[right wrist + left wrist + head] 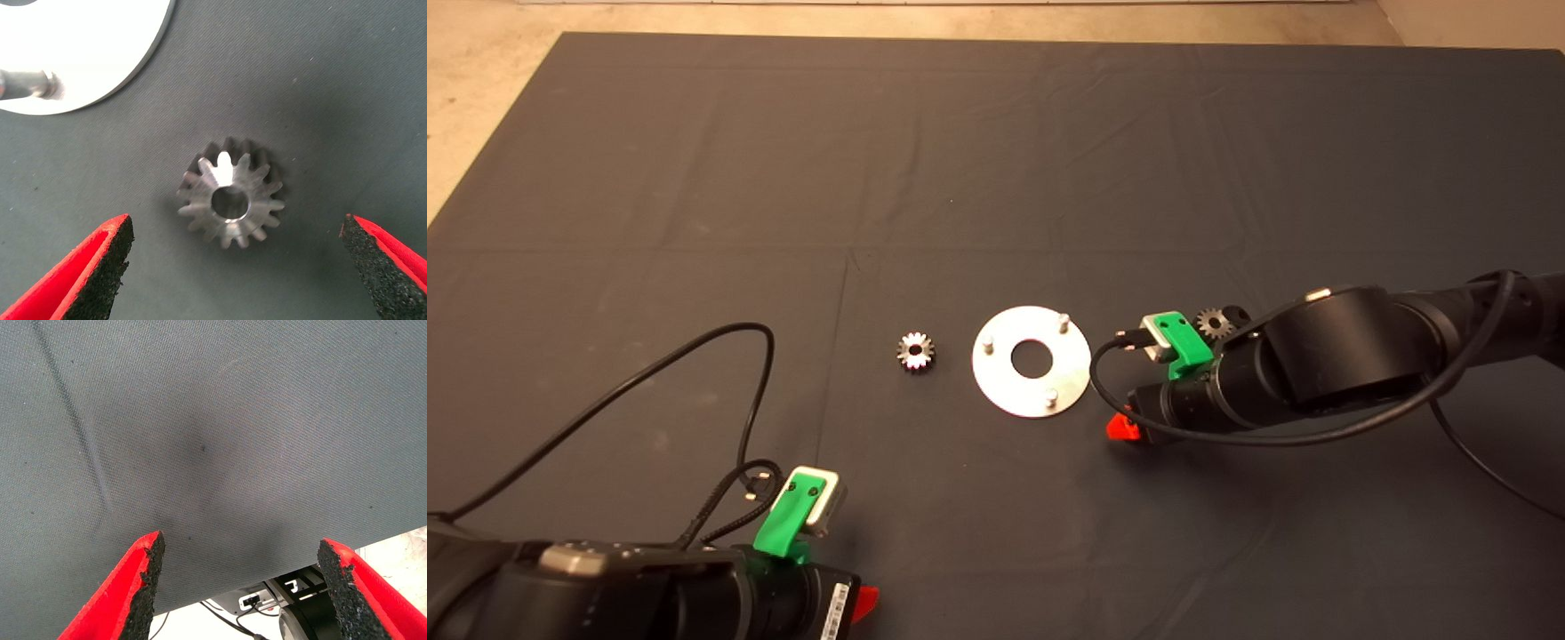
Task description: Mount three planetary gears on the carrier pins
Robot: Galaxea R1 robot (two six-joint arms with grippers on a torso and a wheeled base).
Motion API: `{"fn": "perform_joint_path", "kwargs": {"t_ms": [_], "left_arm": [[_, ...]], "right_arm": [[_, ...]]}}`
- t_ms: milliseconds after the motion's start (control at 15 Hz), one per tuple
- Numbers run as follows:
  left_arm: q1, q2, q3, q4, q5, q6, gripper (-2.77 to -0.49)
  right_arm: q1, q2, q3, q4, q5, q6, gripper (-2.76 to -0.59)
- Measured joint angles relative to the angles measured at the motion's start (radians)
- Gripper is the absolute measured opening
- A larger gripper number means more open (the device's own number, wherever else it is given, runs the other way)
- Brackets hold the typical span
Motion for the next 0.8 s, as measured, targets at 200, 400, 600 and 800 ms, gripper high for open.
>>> {"fn": "perform_joint_path", "kwargs": {"t_ms": [200, 400, 600, 800], "left_arm": [[0.000, 0.000, 0.000, 0.000, 0.000, 0.000, -1.64], [0.000, 0.000, 0.000, 0.000, 0.000, 0.000, -1.64], [0.000, 0.000, 0.000, 0.000, 0.000, 0.000, -1.64], [0.000, 0.000, 0.000, 0.000, 0.000, 0.000, -1.64]], "right_arm": [[-0.001, 0.000, -0.011, 0.000, 0.000, -0.002, -1.02], [-0.001, 0.000, -0.024, 0.000, 0.000, -0.003, -1.02], [-0.003, 0.000, -0.027, 0.000, 0.000, -0.005, -1.11], [-0.004, 0.005, -0.032, 0.000, 0.000, -0.005, -1.11]]}}
